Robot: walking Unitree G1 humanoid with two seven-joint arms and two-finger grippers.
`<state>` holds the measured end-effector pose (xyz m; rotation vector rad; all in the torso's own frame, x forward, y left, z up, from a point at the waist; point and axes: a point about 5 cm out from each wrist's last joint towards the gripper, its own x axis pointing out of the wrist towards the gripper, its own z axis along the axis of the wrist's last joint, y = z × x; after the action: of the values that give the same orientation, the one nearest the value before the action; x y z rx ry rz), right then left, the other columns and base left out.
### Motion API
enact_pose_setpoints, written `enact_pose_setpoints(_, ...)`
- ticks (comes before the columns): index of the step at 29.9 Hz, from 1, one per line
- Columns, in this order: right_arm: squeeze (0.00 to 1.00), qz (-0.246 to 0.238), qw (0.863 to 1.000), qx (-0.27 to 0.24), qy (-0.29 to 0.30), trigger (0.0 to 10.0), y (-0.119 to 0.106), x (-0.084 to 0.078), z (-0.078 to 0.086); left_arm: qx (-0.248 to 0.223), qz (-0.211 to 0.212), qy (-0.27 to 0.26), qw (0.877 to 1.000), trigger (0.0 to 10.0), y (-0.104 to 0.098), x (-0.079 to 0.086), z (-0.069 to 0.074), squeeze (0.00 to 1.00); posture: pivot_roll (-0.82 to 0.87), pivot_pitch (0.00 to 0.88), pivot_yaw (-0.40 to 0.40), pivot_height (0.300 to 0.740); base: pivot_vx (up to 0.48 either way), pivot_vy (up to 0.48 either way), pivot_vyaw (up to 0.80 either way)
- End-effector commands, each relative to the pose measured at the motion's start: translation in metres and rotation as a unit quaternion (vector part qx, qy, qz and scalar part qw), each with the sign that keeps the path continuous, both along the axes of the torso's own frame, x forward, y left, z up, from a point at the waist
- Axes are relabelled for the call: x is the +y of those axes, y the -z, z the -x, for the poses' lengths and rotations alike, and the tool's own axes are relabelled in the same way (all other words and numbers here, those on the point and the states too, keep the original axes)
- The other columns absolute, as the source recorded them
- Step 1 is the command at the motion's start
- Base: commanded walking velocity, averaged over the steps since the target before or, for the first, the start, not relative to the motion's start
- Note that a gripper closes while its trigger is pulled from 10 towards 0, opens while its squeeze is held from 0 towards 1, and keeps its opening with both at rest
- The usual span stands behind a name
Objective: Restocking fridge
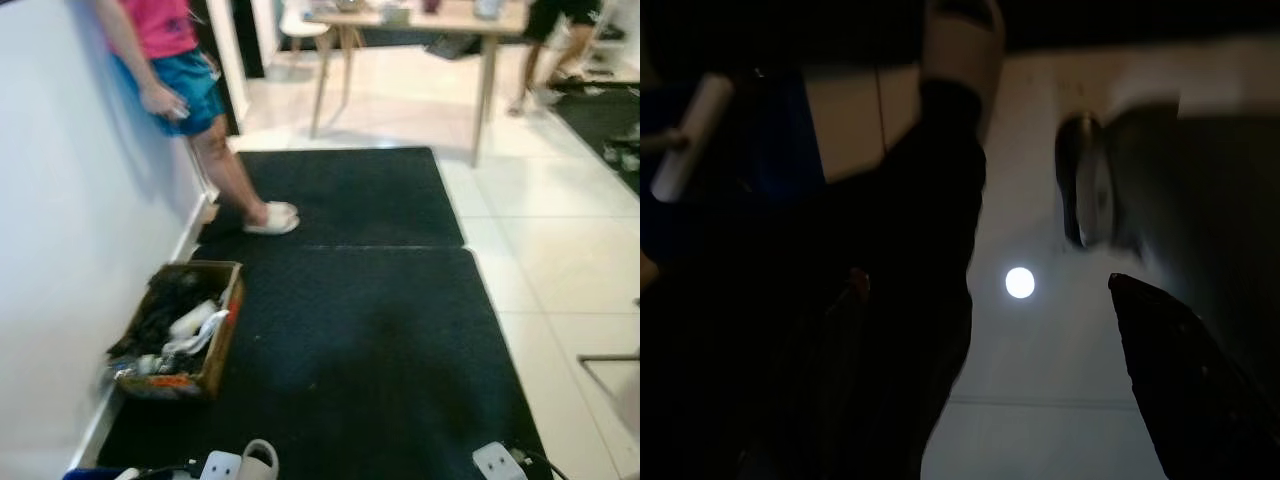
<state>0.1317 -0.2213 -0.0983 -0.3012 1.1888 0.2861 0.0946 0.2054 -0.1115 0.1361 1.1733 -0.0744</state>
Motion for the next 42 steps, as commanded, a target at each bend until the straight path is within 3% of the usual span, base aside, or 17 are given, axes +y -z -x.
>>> enact_pose_setpoints(1,0.00,0.000,1.000,0.005,0.011,10.0,0.0014,-0.0014,0.0050,-0.006,0.008,0.008,1.000,10.0,-0.0004,-0.0049,-0.0043,0.00,-0.08,0.000,-0.036,0.740,0.000,0.000,0.00)
enact_pose_setpoints(9,0.00,0.001,1.000,0.004,0.009,10.0,0.0012,-0.0009,0.0038,-0.005,0.016,0.009,1.000,10.0,-0.0002,-0.0051,-0.0027,0.00,-0.08,0.000,-0.035,0.740,0.000,0.000,0.00)
enact_pose_setpoints(42,0.00,-0.002,1.000,0.006,0.010,10.0,0.0016,-0.0003,0.0046,-0.007,0.017,0.019,1.000,10.0,-0.0010,-0.0033,-0.0043,0.00,-0.08,0.000,-0.032,0.740,0.336,0.000,0.00)
